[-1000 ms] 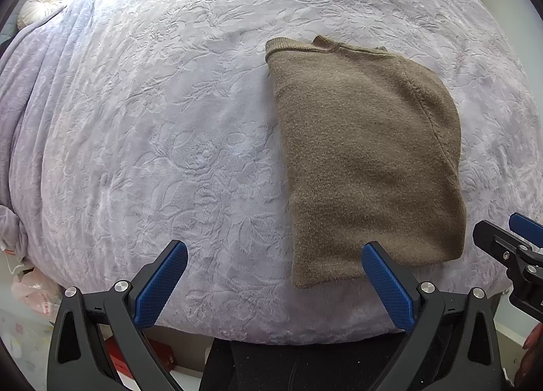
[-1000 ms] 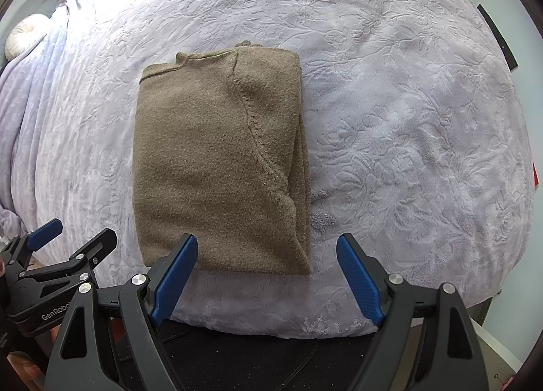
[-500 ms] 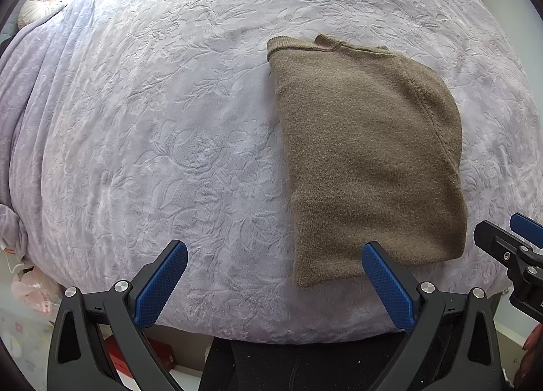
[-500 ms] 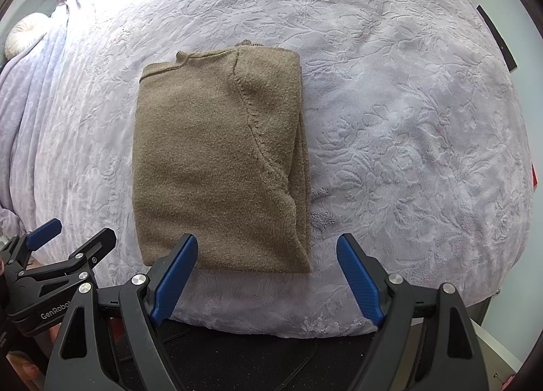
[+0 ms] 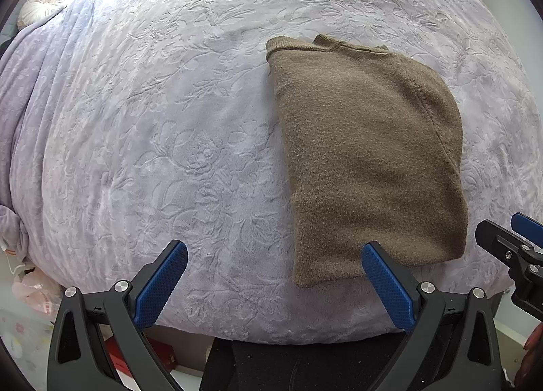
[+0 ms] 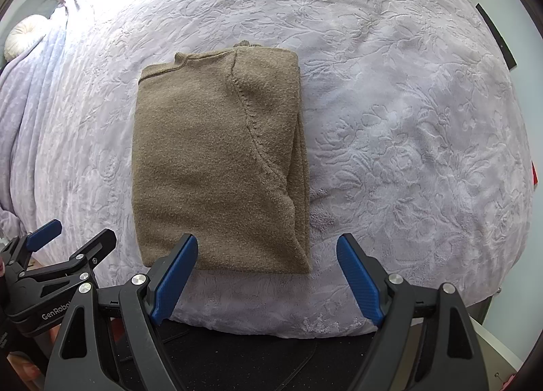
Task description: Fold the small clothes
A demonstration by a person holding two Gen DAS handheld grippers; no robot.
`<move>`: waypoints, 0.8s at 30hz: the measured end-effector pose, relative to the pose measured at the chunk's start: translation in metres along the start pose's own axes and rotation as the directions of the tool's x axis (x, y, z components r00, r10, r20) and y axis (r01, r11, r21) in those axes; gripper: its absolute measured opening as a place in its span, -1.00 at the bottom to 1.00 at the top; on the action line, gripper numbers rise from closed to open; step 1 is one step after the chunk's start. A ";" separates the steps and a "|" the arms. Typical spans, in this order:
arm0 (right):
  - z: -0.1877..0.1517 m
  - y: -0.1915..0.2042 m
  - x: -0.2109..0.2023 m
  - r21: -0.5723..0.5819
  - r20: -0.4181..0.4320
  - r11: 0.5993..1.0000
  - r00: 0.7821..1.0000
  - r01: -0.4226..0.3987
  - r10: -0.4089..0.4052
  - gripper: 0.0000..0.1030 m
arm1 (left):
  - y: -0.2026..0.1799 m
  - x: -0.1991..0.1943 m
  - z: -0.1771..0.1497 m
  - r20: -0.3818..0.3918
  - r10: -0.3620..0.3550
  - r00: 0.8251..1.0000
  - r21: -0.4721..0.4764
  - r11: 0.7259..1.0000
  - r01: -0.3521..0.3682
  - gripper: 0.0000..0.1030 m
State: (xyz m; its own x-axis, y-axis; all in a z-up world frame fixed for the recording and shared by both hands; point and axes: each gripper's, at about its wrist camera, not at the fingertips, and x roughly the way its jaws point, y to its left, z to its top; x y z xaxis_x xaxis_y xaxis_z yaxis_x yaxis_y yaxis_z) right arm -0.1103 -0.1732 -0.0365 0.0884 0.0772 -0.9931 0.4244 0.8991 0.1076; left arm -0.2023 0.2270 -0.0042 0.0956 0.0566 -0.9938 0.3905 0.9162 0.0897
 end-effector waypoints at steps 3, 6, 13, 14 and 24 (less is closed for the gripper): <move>0.000 0.000 0.000 0.000 0.000 1.000 1.000 0.000 0.000 0.68 | 0.000 0.000 0.000 -0.001 0.000 1.000 0.000 1.000 0.000 1.00; 0.000 0.000 0.000 0.000 -0.001 1.000 1.000 -0.001 0.001 0.68 | 0.000 0.000 0.000 -0.001 -0.001 1.000 0.000 1.000 0.001 1.00; 0.000 0.000 0.000 0.001 -0.001 1.000 1.000 -0.001 0.001 0.68 | 0.002 0.002 0.001 -0.007 0.001 1.000 -0.006 1.000 -0.001 1.00; 0.000 0.000 0.000 0.002 -0.001 1.000 1.000 0.000 0.000 0.68 | 0.002 0.003 0.000 -0.009 0.001 1.000 -0.007 1.000 -0.001 1.00; -0.003 0.001 0.001 0.003 -0.001 1.000 1.000 0.002 -0.002 0.68 | 0.002 0.001 0.000 0.006 0.005 1.000 -0.009 1.000 -0.005 1.00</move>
State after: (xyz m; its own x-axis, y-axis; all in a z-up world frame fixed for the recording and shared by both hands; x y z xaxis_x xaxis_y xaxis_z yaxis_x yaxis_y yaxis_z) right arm -0.1124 -0.1706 -0.0377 0.0866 0.0762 -0.9933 0.4271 0.8979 0.1061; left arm -0.2011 0.2284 -0.0051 0.1027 0.0592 -0.9930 0.3818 0.9194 0.0942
